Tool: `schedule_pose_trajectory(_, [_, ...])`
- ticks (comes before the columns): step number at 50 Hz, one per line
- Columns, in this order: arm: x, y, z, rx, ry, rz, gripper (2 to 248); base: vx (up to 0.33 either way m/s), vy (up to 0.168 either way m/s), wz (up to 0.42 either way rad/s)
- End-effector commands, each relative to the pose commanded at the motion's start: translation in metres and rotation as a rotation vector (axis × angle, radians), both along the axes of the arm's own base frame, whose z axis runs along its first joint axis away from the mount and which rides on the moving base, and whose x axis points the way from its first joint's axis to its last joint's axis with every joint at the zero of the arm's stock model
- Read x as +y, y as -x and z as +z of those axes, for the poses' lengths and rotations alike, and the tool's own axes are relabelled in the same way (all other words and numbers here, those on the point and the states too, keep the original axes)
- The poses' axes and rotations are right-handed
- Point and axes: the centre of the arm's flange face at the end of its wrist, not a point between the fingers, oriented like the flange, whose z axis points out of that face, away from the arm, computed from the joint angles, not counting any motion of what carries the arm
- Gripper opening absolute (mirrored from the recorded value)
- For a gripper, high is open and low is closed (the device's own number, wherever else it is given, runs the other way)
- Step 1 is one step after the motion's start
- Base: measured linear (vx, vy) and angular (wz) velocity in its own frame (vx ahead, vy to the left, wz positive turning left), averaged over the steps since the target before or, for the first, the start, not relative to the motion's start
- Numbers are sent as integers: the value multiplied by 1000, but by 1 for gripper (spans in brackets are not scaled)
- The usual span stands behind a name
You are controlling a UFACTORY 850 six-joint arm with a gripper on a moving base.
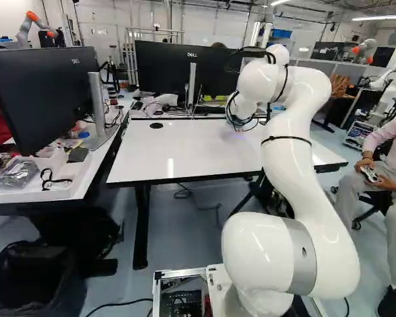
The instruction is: Clean the table with the green towel
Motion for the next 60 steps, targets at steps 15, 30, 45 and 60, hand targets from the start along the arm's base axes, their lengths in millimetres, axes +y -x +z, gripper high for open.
schedule_pose_trajectory(15, [26, 10, 3, 18, -5, 30, 42, 0, 0, 0])
schedule_pose_trajectory(30, [52, 19, 7, 35, -9, 61, 42, 0, 0, 0])
schedule_pose_trajectory(45, [68, 40, 11, 59, -14, 77, 42, 0, 0, 0])
schedule_pose_trajectory(60, [67, 66, 15, 82, -20, 68, 42, 0, 0, 0])
